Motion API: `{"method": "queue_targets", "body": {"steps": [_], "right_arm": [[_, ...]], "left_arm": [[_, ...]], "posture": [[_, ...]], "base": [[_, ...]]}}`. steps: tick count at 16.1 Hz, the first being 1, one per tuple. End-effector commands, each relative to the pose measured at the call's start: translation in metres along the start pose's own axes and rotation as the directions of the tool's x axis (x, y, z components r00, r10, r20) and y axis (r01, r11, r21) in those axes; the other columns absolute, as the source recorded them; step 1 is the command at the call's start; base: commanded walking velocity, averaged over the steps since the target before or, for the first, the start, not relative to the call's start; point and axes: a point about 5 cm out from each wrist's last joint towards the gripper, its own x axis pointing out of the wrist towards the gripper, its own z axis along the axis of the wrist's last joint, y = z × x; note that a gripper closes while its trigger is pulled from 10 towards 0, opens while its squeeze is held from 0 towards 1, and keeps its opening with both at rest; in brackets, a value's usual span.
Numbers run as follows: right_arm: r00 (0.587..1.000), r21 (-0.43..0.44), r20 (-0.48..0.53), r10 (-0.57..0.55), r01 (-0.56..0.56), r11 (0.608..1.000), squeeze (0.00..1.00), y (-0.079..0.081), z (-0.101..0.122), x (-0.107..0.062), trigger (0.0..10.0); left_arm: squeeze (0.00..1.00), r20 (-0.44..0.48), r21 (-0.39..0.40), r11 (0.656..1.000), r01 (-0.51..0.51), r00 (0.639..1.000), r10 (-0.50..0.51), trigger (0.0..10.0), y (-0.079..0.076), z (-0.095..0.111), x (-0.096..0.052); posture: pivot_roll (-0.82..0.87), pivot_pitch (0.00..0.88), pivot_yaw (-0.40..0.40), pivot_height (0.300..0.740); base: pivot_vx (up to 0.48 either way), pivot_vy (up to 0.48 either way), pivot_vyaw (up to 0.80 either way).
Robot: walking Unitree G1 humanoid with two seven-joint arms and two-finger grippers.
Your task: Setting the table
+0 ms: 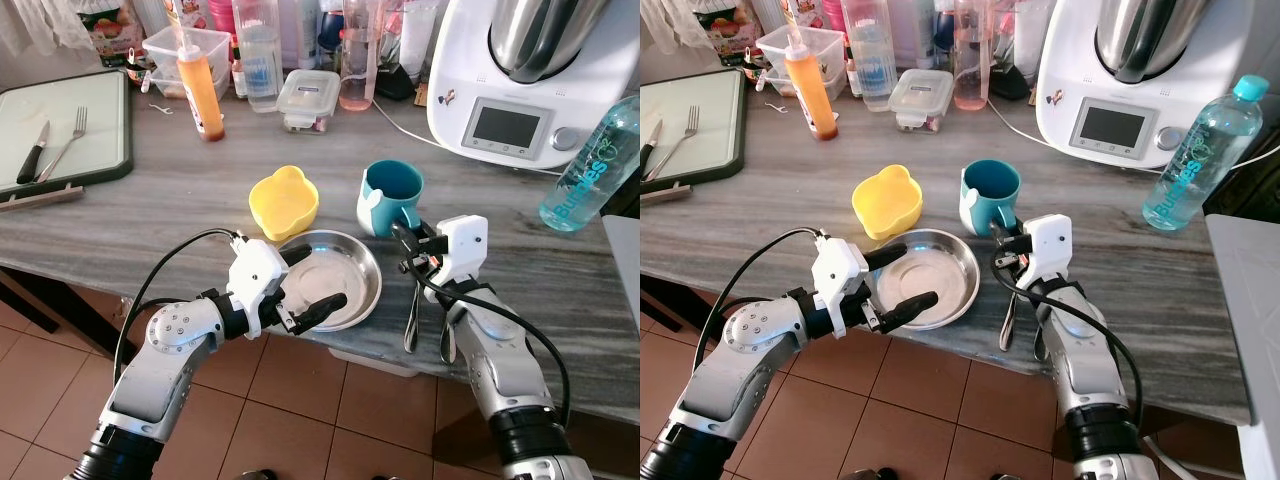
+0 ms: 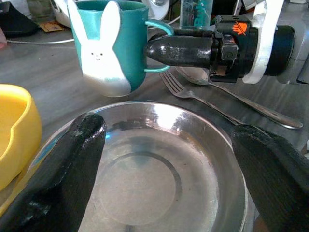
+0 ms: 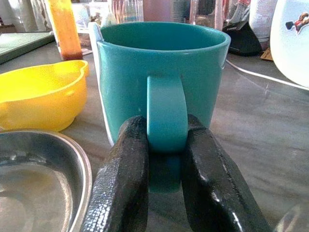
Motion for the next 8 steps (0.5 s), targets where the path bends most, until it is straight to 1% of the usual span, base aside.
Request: {"method": "queue_targets", "body": {"steps": [1, 5, 8], "right_arm": [[1.0, -0.002, 0.017, 0.019, -0.019, 1.0, 0.0, 0.003, 0.002, 0.004, 10.0], [1.0, 0.0, 0.007, 0.019, -0.019, 1.0, 0.0, 0.003, -0.003, 0.006, 10.0], [1.0, -0.012, -0.012, -0.003, 0.003, 1.0, 0.0, -0.005, -0.01, 0.005, 10.0]], "left_arm": [[0.0, -0.006, 0.009, 1.0, -0.002, 1.0, 0.002, 10.0, -0.001, 0.001, -0.001], [0.0, -0.009, 0.009, 1.0, -0.005, 1.0, 0.005, 10.0, 0.0, 0.002, -0.002], [0.0, -0.009, 0.003, 1.0, -0.002, 1.0, 0.003, 10.0, -0.002, 0.001, -0.001]], "posture": [[0.13, 0.157, 0.018, 0.74], [0.13, 0.159, 0.019, 0.74], [0.14, 0.161, 0.022, 0.74]], "base": [[0.0, 0.0, 0.0], [0.0, 0.0, 0.0], [0.0, 0.0, 0.0]]}}
